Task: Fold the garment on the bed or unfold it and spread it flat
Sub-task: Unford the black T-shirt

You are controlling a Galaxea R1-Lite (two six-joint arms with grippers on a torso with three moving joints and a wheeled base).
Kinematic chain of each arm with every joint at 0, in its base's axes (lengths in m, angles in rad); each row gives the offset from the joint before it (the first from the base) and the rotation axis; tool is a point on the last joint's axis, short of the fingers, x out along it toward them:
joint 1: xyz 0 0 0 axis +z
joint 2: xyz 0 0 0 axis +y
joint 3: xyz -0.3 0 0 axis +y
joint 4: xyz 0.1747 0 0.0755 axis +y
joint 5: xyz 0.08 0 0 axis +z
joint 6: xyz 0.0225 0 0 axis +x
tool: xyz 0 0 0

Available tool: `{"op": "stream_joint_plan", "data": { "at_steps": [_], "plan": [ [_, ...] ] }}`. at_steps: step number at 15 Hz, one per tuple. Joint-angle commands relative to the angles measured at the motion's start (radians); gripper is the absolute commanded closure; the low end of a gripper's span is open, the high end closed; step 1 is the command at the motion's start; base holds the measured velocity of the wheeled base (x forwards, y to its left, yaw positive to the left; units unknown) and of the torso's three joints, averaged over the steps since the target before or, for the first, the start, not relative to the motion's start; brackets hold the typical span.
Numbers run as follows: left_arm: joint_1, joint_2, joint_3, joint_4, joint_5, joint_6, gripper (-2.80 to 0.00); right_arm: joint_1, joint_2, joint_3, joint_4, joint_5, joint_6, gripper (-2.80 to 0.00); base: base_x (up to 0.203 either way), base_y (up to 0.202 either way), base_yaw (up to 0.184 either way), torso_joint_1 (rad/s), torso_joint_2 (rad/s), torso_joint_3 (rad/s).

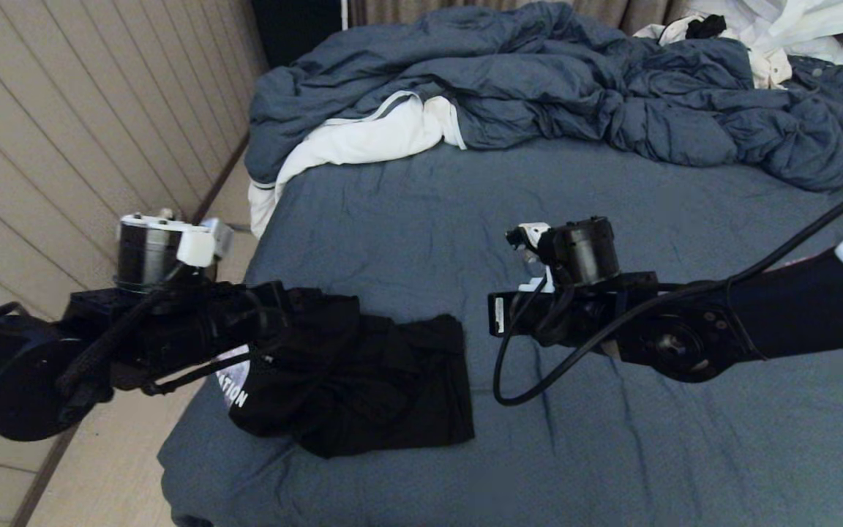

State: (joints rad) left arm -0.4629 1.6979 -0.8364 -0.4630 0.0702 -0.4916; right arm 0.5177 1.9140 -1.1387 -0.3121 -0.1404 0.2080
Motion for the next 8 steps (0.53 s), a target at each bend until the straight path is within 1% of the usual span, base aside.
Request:
{"op": "stream_joint_plan", "data": {
  "at_steps": [1,4,7,8],
  "plan": [
    [-0.072,0.123,-0.046,0.007,0.010,0.007,-2.80,-0.001,-0.001,-0.004,-0.002,-0.001,0.001,0.00,0.000,0.000,0.000,0.000,0.00,0.000],
    [-0.097,0.224,-0.089,0.003,0.026,0.040,-2.80,-0.010,-0.001,-0.009,-0.002,0.002,0.001,0.00,0.000,0.000,0.000,0.000,0.00,0.000],
    [-0.098,0.313,-0.167,0.003,0.086,0.062,-2.80,-0.011,-0.001,-0.012,-0.002,0.005,-0.001,0.00,0.000,0.000,0.000,0.000,0.00,0.000],
    [-0.098,0.342,-0.182,-0.001,0.113,0.079,-2.80,-0.011,-0.001,-0.012,-0.002,0.005,-0.001,0.00,0.000,0.000,0.000,0.000,0.00,0.000]
  ]
}}
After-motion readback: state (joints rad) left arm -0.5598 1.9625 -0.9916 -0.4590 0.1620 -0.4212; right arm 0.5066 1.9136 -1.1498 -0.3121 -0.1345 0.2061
